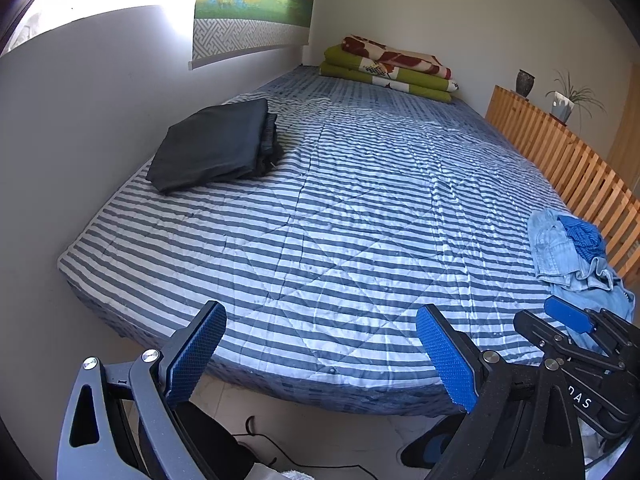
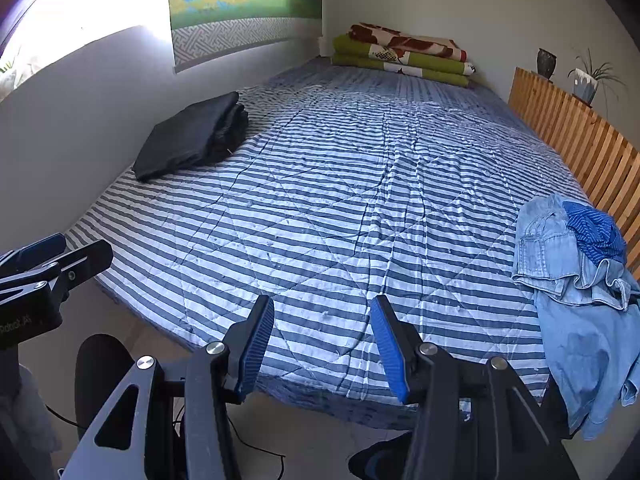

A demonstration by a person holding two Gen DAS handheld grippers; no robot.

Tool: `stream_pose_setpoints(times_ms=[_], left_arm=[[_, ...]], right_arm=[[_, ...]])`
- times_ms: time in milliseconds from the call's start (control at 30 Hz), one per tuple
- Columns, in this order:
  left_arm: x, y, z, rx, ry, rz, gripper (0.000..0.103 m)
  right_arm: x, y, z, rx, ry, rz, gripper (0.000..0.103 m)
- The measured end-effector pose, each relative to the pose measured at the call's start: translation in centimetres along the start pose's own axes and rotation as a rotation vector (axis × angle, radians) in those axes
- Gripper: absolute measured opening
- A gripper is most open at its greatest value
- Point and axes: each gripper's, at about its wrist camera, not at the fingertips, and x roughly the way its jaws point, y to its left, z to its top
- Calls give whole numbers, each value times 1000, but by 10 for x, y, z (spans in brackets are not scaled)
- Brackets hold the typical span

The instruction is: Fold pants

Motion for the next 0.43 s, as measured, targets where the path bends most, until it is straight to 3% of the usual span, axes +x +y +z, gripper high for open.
stream_pose_setpoints(times_ms=[433], left_arm=[[19,-1,0,-10,32,-32,98]], right_arm=[[12,-6,0,17,17,-7,46]])
